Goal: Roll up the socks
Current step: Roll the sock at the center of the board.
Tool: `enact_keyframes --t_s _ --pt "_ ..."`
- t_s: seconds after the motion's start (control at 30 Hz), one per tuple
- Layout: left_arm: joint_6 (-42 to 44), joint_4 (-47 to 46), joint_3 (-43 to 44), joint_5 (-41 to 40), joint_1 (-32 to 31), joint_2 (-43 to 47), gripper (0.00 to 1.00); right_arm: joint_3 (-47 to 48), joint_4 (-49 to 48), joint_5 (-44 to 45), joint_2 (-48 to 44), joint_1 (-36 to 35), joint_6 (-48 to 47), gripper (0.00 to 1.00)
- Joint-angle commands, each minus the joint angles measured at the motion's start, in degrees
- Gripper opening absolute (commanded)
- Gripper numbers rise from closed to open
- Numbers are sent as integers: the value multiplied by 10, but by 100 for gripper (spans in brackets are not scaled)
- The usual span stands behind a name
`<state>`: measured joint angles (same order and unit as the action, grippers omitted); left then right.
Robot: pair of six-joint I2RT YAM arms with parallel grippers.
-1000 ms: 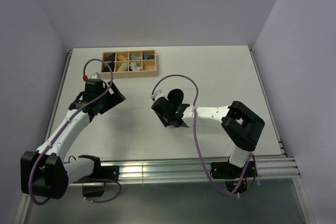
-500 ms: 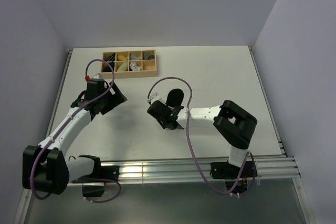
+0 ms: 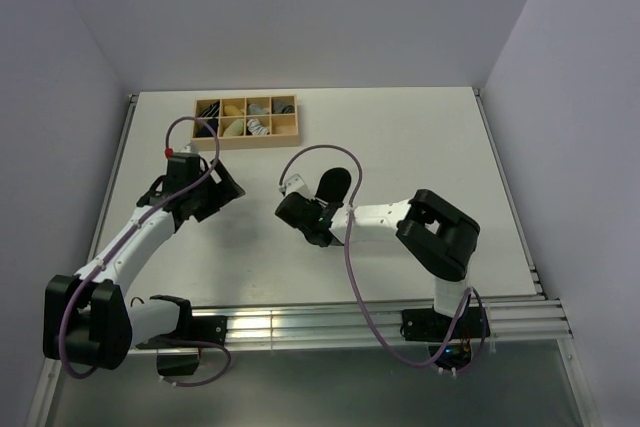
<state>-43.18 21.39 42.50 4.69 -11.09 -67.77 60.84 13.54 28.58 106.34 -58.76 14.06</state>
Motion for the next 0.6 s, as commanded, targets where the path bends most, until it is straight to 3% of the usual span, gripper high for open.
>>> enact_keyframes --t_s 0.0,0.2,0.4,0.57 --pt "-16 -21 -10 13 -9 4 87 -8 45 -46 31 0 16 0" --pt "-46 -28 -20 4 -59 -7 87 4 17 -252 -30 2 10 0" --pt "-94 -41 -28 4 -117 -39 86 24 -11 -382 -27 28 51 0" --pt "-118 -42 -28 4 -146 -63 84 -14 -94 -502 -34 78 100 0"
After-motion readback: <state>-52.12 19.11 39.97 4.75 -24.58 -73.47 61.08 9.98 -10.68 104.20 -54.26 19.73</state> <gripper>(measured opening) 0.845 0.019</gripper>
